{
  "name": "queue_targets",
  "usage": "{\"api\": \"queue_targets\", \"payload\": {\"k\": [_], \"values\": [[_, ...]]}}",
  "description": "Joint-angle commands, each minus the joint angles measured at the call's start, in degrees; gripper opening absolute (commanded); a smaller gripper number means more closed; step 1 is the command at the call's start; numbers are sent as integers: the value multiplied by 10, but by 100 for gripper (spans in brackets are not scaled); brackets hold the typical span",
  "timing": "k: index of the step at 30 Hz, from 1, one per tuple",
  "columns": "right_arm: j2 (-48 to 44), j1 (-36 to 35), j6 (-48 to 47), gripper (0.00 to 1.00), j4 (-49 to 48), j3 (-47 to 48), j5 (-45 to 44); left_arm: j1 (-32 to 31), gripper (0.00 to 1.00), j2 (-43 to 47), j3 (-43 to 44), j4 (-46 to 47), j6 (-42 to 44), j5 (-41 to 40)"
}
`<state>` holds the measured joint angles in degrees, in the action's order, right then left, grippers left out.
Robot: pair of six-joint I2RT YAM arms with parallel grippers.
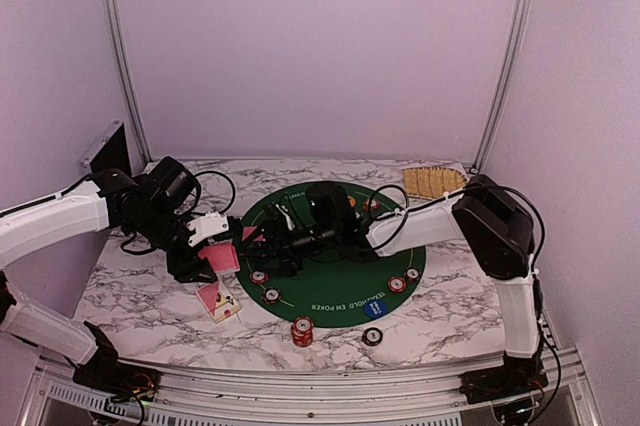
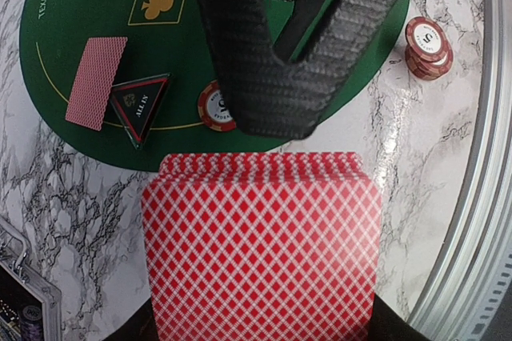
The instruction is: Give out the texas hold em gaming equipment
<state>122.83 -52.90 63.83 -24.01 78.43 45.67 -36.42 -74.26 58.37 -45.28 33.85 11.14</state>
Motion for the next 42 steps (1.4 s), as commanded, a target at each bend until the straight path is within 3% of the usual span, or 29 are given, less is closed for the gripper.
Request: {"api": "queue_targets", "payload": {"k": [1,28,42], "values": [[23,-14,17,88,-29,48,6,1,0,2,22,-4,-1,14],[149,-55,56,89,-22,218,20,1,0,1,19,-1,-3,17],[138,-42,17,85,36,188,6,1,0,5,18,-1,-1,15]]}}
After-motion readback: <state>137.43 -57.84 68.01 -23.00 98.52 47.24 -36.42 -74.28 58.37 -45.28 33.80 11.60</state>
